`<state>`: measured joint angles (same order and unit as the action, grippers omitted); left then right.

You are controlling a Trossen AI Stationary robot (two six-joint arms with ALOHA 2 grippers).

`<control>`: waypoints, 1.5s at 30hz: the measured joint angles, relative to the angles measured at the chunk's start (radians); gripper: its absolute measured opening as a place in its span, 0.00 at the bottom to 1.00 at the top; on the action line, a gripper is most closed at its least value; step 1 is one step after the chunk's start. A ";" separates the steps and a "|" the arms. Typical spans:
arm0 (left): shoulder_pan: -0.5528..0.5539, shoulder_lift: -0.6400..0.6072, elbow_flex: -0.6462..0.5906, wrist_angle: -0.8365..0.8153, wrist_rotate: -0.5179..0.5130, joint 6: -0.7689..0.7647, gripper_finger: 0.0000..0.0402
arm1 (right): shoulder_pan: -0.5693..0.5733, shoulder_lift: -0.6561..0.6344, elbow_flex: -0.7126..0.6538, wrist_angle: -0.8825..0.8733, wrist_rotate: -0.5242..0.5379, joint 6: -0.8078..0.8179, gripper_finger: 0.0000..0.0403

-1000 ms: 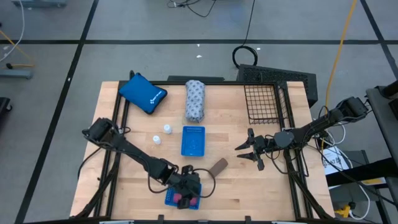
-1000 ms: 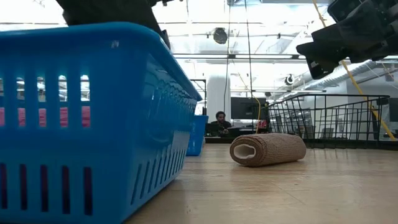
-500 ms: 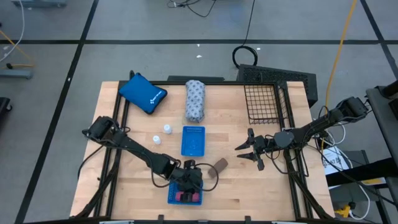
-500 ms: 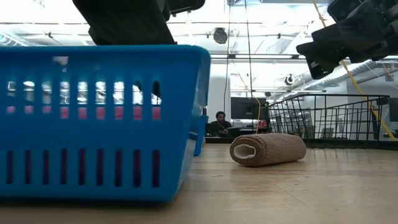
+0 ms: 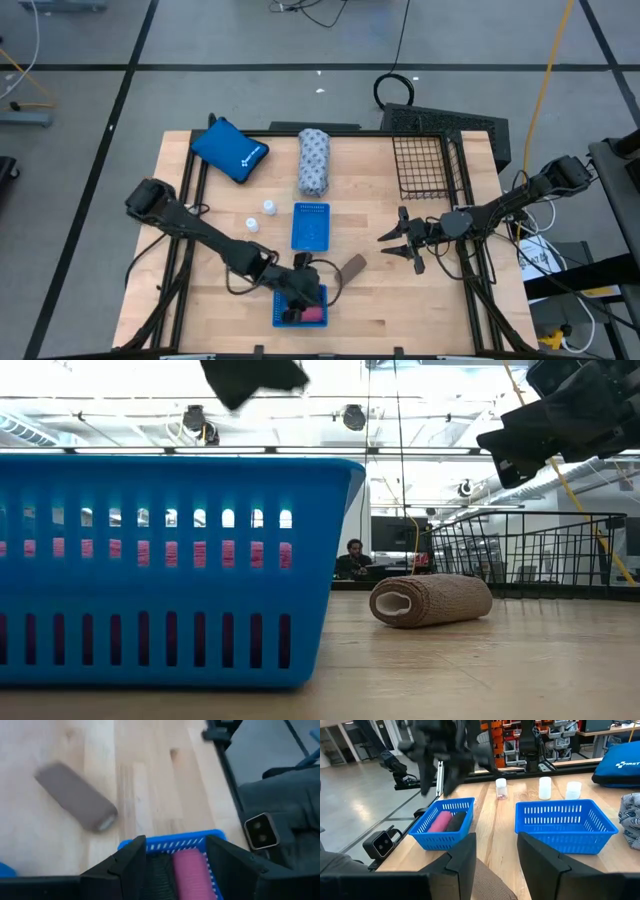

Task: Pick & place medical supplies in basket/bin
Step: Put the brown bandage into the bottom blue basket

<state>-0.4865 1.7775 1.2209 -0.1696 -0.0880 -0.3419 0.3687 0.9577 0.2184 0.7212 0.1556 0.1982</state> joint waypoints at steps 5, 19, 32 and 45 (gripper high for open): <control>-0.070 -0.103 0.000 -0.032 -0.219 0.070 0.53 | 0.000 0.000 0.000 0.000 0.000 0.007 0.33; -0.080 -0.357 -0.410 0.300 -0.389 0.051 0.53 | 0.000 0.034 0.001 0.028 0.019 0.030 0.33; 0.116 -0.825 -0.674 0.430 -0.092 0.257 0.53 | 0.000 0.155 0.001 0.193 0.104 0.080 0.33; 0.171 -1.006 -0.892 0.668 -0.213 0.277 0.53 | -0.003 0.450 0.388 -0.295 -0.004 -0.136 0.51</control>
<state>-0.3151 0.7719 0.3286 0.4987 -0.3014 -0.0650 0.3660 1.4075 0.6066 0.4260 0.1520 0.0625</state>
